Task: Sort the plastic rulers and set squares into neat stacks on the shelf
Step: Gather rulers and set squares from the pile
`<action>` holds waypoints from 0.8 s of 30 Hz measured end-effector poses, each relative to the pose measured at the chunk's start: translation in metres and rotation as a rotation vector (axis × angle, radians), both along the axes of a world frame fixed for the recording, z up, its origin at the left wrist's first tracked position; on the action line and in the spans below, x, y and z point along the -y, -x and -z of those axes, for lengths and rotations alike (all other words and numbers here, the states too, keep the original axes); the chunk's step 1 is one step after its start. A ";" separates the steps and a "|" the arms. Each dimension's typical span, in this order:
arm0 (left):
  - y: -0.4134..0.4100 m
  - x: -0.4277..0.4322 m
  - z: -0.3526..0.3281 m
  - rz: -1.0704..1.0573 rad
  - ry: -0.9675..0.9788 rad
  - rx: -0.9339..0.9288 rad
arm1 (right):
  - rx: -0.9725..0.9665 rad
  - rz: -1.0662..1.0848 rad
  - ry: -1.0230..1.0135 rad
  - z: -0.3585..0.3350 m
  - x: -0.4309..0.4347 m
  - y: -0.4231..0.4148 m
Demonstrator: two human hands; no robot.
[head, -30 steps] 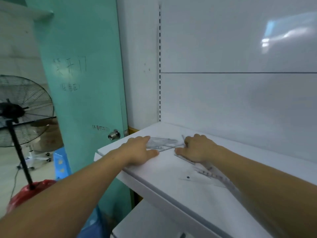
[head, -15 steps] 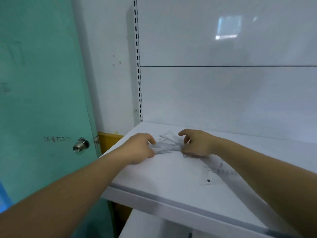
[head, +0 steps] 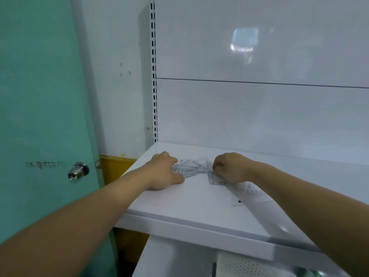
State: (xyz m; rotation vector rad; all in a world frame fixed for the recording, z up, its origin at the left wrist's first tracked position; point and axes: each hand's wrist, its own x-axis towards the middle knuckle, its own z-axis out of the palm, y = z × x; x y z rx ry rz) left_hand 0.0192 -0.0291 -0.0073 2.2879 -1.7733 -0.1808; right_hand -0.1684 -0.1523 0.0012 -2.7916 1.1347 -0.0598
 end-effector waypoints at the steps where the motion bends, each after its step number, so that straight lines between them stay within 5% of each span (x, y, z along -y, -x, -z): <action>1: 0.000 -0.001 0.000 -0.003 0.020 -0.001 | 0.008 0.004 0.006 0.001 0.001 0.000; 9: -0.009 -0.010 0.001 -0.069 0.065 -0.049 | 0.018 0.049 0.037 0.002 0.008 0.000; 20: -0.002 -0.016 0.001 -0.076 0.156 -0.102 | 0.600 0.232 -0.383 -0.005 0.011 0.010; 24: 0.003 -0.017 -0.001 -0.056 0.182 -0.113 | 0.654 0.229 -0.355 -0.016 -0.001 0.027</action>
